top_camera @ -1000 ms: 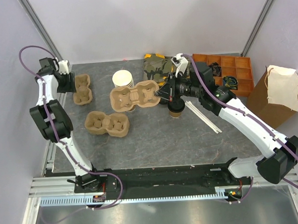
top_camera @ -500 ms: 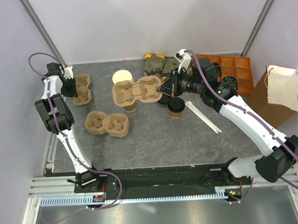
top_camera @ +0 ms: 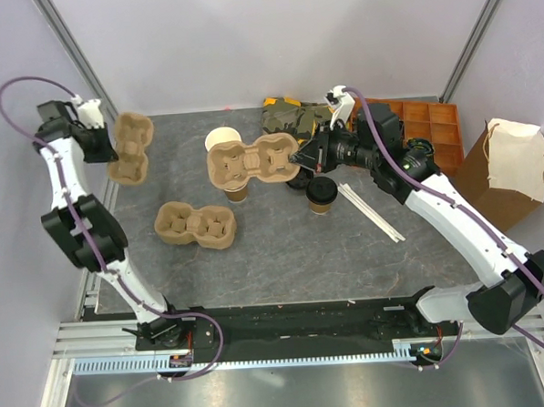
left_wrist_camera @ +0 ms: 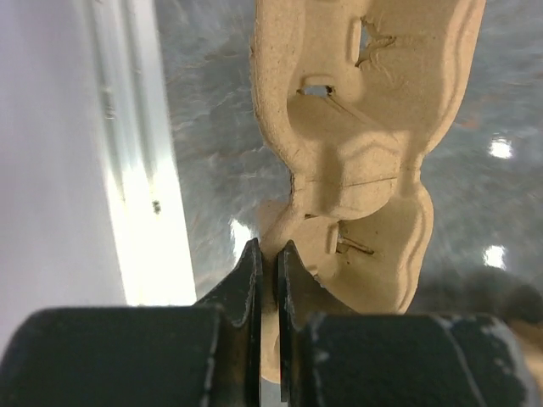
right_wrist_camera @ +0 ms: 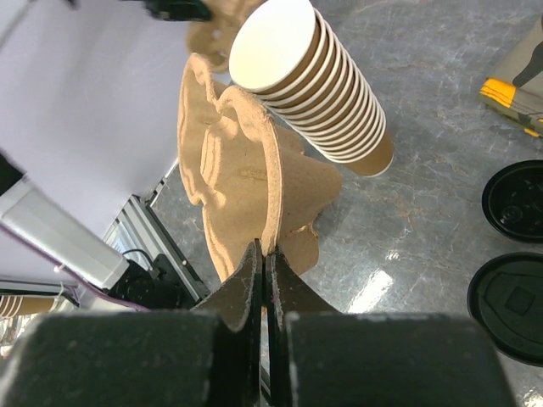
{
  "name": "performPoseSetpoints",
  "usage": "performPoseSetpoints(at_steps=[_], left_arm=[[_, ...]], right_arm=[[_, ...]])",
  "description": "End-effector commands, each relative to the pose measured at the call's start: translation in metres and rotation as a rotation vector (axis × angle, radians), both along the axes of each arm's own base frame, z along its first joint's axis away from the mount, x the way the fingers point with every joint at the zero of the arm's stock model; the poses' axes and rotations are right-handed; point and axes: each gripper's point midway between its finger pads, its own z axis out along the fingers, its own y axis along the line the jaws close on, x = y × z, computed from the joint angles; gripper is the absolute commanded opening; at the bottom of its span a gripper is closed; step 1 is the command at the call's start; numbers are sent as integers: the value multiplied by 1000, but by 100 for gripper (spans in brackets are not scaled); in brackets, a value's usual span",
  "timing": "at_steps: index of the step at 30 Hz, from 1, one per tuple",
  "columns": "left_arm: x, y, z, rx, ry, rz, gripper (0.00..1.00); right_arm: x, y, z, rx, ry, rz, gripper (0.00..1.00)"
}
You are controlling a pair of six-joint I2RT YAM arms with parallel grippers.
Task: Pack the takeout coffee
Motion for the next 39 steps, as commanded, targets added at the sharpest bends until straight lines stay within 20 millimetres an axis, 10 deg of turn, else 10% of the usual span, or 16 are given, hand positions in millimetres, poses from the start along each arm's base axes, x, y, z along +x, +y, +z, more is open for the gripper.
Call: performPoseSetpoints(at_steps=[1,6,13,19,30,39], left_arm=[[-40,-26,88,29,-181,-188,2],[-87,-62,109,132,-235,-504,2],[-173,-98,87,167,-95,-902,2],[-208,-109,69,395,-140,-1215,2],[-220,-192,20,320,-75,-1664,6],[-221,-191,0,321,50,-1745,8]], right_arm=[[-12,-11,43,55,-107,-6,0],[-18,-22,64,81,-158,-30,0],[-27,-38,82,104,-205,-73,0],[-27,-44,85,112,-206,-95,0],[-16,-48,83,107,-192,-128,0],[-12,-49,76,97,-171,-140,0]])
